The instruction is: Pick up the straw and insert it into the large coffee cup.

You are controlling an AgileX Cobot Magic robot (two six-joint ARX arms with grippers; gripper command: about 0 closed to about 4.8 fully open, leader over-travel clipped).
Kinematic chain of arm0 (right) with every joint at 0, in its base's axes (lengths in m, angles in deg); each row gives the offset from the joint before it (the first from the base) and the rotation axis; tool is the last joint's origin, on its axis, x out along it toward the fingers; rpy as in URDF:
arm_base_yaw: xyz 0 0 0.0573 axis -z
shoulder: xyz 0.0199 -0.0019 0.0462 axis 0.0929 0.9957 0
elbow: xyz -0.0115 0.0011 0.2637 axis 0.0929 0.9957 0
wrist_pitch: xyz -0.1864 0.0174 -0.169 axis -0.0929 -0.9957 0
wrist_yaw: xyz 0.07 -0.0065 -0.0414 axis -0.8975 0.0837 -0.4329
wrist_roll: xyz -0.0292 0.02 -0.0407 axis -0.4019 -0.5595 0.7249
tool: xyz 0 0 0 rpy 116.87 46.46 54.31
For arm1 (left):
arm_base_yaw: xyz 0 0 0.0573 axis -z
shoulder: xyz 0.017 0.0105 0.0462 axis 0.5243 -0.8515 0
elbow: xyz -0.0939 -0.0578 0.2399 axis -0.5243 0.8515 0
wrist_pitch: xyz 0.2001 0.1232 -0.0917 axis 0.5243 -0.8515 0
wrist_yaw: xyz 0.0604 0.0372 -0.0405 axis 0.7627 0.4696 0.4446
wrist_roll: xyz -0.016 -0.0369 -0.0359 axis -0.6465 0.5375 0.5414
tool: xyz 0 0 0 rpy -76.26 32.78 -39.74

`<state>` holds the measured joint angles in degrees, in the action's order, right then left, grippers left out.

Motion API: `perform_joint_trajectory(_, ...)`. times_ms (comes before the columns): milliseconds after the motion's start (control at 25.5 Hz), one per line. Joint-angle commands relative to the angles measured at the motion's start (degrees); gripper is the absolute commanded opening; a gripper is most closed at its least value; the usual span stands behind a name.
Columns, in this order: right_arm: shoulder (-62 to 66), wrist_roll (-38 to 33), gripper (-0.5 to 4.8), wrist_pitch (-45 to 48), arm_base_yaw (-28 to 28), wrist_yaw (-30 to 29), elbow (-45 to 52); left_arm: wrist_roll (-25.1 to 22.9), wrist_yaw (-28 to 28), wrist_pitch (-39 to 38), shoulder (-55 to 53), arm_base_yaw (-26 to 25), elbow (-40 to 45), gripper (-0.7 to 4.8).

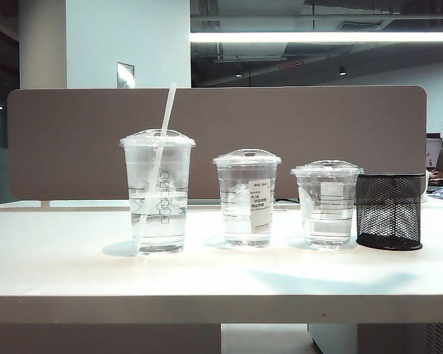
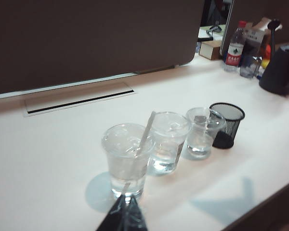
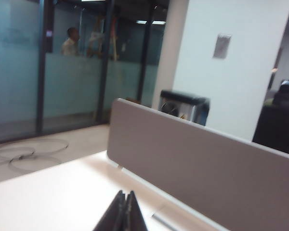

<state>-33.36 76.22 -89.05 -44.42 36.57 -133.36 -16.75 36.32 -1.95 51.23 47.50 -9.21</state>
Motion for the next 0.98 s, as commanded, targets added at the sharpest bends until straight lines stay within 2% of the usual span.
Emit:
perform_joint_trajectory(39,-5.79,0.57,-0.06,4.81,0.00,0.42,6.64,2.27,-0.24,11.76,-0.09,-0.04,5.75,-0.04)
perform_joint_trajectory(196,-15.08,0.28,-0.06,6.29,0.00,0.44,16.96,2.73,-0.07,23.54,-0.13,-0.07,16.39,-0.04)
perform_joint_trajectory(235,-17.33,0.26,-0.06,6.29,0.00,0.42,19.41,3.78,-0.04,24.68,-0.15,-0.02,18.18,-0.04)
perform_joint_trajectory(275,-20.83,0.02,-0.07,6.29,0.00,0.42,23.61,6.97,-0.04,26.86,-0.15,-0.04,21.97,-0.04)
perform_joint_trajectory(471,-29.09,-0.35,-0.06,5.84,0.00,0.55,32.98,12.39,1.77,28.00,-0.15,-0.04,28.00,-0.04)
perform_joint_trajectory(588,-33.24,-1.97,-0.06,4.31,-0.04,2.73,38.05,14.53,4.31,28.00,-0.15,-0.04,30.23,-0.03)
perform_joint_trajectory(784,-39.45,-7.89,-0.06,4.42,-0.04,2.51,46.62,15.34,6.36,28.06,-0.15,-0.04,32.50,-0.04)
perform_joint_trajectory(981,-42.40,-7.91,-0.06,4.13,-0.13,2.10,54.12,15.58,6.21,28.06,-0.15,-0.02,34.12,-0.04)
